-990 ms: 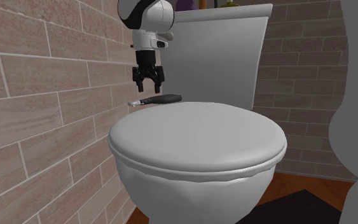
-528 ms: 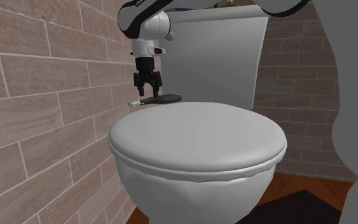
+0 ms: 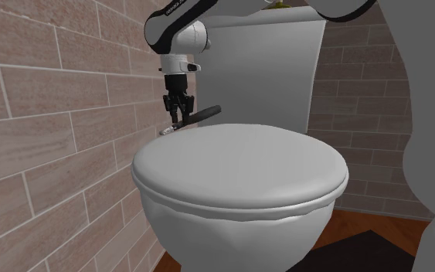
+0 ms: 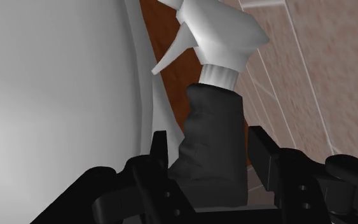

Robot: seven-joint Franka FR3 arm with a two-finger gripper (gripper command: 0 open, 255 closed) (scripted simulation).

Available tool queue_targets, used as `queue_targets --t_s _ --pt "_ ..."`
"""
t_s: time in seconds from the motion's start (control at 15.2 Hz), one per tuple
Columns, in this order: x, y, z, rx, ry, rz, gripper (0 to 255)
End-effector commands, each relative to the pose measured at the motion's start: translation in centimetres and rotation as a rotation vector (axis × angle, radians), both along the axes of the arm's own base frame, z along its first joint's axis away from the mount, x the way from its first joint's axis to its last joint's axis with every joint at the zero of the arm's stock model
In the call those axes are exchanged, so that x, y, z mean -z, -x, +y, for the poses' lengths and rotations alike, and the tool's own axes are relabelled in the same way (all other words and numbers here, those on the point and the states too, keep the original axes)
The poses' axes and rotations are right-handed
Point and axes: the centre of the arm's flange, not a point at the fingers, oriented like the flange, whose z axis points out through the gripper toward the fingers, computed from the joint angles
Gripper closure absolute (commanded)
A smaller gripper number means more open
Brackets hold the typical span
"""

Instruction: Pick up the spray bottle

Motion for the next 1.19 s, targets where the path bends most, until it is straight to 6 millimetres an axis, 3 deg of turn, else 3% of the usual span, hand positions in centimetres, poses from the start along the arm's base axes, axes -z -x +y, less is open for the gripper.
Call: queue_targets --t_s 0.0,0.33,0.4,1.12 --pt "1.0 -0.1 0.5 -0.003 -0.011 0.006 255" --pt "0.5 0.1 0.3 -0.003 -0.011 0.005 255" --pt "1.4 0.0 0.5 -0.003 -0.011 0.006 255" --pt "-4.4 0.0 0.5 -0.003 -0.011 0.006 255"
